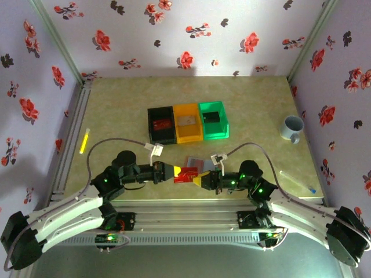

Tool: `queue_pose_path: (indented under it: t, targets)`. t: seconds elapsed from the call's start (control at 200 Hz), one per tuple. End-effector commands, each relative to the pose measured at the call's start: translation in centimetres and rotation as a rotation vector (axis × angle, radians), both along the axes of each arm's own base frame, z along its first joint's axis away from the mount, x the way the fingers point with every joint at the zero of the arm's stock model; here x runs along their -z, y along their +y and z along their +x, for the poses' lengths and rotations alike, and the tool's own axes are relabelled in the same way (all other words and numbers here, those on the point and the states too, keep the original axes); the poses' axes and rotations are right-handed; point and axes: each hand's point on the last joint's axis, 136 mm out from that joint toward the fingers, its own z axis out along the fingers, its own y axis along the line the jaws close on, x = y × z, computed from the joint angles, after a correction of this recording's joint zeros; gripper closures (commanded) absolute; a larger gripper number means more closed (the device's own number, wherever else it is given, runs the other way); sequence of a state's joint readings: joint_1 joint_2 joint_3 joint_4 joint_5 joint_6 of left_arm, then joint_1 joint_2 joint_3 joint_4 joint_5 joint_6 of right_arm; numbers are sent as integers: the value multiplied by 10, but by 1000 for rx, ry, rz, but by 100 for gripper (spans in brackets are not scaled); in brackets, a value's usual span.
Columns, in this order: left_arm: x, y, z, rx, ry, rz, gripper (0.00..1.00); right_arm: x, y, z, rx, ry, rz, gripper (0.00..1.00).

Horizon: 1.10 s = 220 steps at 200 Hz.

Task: Take the credit cards out of the card holder

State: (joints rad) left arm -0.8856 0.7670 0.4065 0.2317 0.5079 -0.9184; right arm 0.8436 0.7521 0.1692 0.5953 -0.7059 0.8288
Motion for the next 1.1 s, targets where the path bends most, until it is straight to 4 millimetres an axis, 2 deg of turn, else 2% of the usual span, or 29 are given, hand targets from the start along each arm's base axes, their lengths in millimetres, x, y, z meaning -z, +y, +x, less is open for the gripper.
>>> queue_pose_path:
  t: [0.0,0.195,0.31,0.42,0.63,0.71,0.95,1.095]
  targets:
    - [-8,1,0,-1,-37,4,84,-16,1,6,31,-65,26,100]
    - [-21,10,5,-23,-73,58,33,-14,0,8,40,-61,8,100]
    - [-31,26,12,-65,-102,136,15,-14,-1,10,53,-62,-17,100]
    - [-40,53,27,-170,-137,262,1,-15,-3,17,83,-67,-54,100]
    - [-53,130,73,-527,-200,559,0,-15,-5,41,177,-58,-178,100]
    - [-53,152,85,-614,-222,652,0,-22,0,46,176,-57,-197,100]
    - [-28,207,104,-833,-224,852,0,-37,13,75,228,-43,-313,100]
    - [-22,220,104,-902,-228,841,0,-28,23,99,266,-15,-441,100]
